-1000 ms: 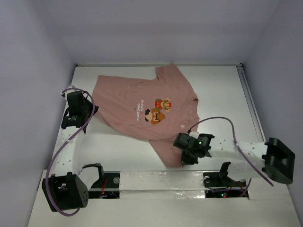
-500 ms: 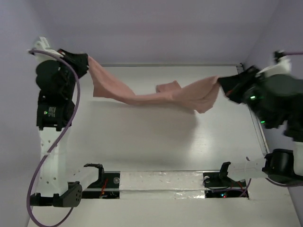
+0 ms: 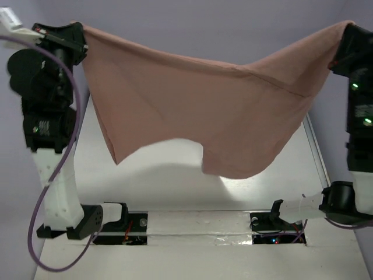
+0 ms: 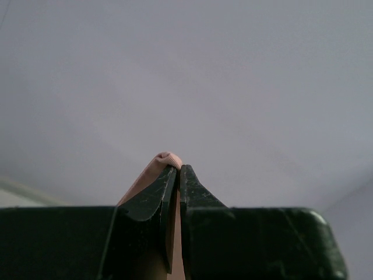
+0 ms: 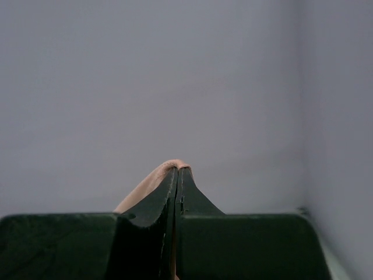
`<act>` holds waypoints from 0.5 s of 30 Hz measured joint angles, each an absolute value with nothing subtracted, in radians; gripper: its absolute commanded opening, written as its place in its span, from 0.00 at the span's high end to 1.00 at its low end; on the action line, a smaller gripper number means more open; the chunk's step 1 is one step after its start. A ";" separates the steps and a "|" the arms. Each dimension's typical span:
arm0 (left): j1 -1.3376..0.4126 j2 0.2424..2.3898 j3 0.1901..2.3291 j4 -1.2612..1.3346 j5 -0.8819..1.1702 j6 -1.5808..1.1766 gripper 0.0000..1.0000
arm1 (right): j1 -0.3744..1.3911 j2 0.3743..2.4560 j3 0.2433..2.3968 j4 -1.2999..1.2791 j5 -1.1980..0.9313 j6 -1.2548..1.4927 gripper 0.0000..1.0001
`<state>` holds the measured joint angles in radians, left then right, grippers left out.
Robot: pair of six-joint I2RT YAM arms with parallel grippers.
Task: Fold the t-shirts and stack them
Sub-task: Flatten the tshirt out
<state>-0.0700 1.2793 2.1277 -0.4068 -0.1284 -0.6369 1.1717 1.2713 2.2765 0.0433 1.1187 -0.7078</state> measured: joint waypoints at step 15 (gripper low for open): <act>-0.034 1.555 1.722 -0.390 -0.138 -0.654 1.00 | 0.233 1.725 2.077 -0.670 0.305 0.112 1.00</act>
